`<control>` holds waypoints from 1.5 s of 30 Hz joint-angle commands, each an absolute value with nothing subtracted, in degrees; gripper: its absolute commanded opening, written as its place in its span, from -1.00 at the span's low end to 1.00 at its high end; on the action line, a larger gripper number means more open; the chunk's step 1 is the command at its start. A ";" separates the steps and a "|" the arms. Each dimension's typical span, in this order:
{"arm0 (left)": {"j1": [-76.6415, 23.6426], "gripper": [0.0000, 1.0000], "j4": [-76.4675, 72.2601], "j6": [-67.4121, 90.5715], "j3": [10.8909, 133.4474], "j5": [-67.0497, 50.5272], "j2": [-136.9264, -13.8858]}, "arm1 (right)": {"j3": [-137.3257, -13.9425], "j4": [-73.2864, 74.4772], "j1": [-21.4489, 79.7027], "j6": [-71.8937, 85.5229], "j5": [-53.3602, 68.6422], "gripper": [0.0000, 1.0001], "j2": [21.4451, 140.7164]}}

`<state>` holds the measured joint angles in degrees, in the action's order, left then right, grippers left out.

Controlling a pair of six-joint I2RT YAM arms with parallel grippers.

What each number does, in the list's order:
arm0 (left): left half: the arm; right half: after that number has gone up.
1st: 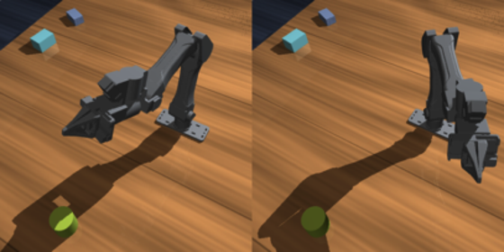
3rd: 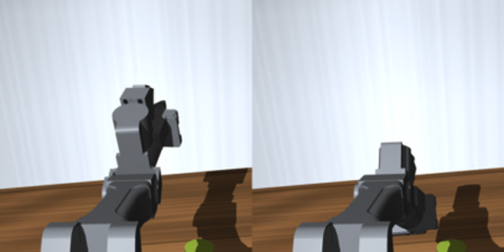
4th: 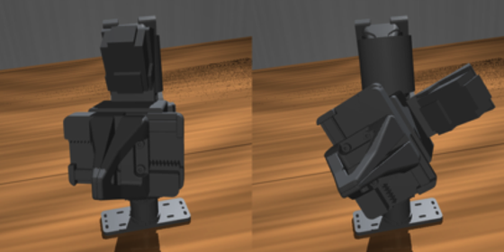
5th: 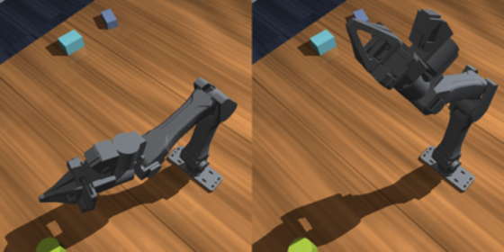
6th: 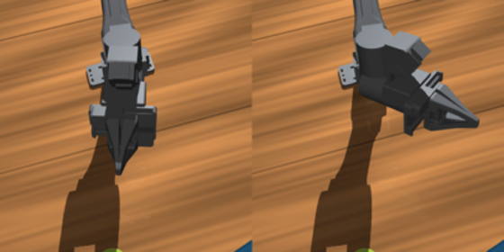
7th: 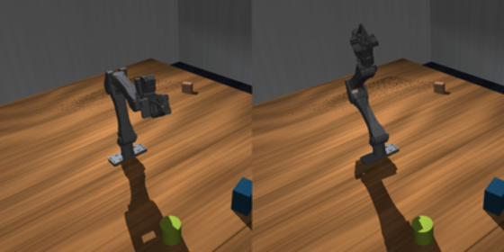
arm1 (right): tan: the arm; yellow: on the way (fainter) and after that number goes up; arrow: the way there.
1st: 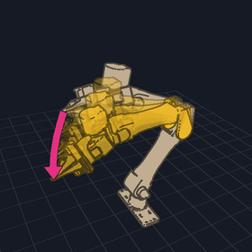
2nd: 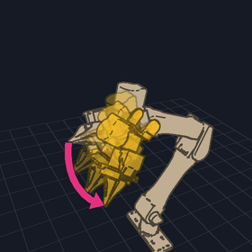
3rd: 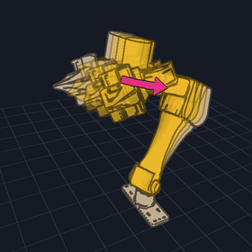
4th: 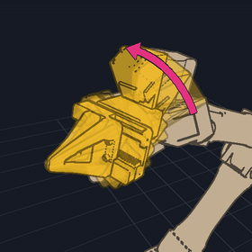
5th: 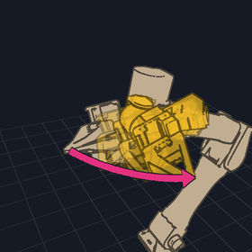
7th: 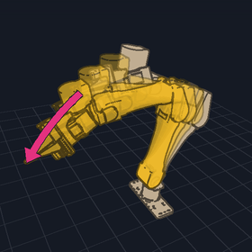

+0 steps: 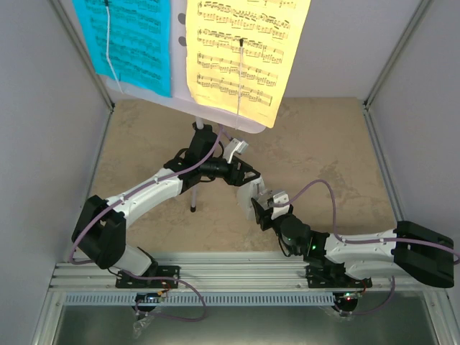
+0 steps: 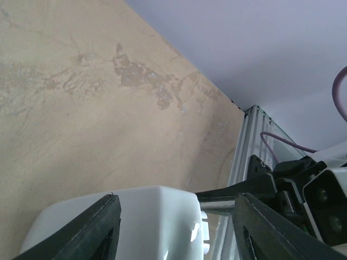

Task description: Pack up the instrument practice props

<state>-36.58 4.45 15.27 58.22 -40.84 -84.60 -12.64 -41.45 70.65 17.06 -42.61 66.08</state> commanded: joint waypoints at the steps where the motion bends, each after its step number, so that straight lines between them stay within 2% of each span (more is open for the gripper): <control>1: -36.65 0.15 3.99 15.50 57.50 -40.41 -84.53 | -10.82 -36.61 71.46 16.55 -39.54 -0.08 66.80; 5: -36.66 0.03 4.08 16.12 58.21 -41.66 -86.04 | -13.08 -37.64 71.46 13.80 -38.93 -0.08 68.61; 22: -36.72 -0.21 4.31 16.54 58.09 -41.48 -86.18 | -14.02 -43.58 71.50 13.77 -44.80 -0.10 73.32; 30: -36.67 -0.23 4.38 16.46 58.12 -41.53 -86.14 | -14.85 -41.79 71.48 19.57 -49.38 -0.11 75.28; 45: -36.69 -0.25 4.08 16.80 58.14 -42.12 -86.09 | -13.39 -43.71 71.46 15.63 -46.55 -0.10 77.88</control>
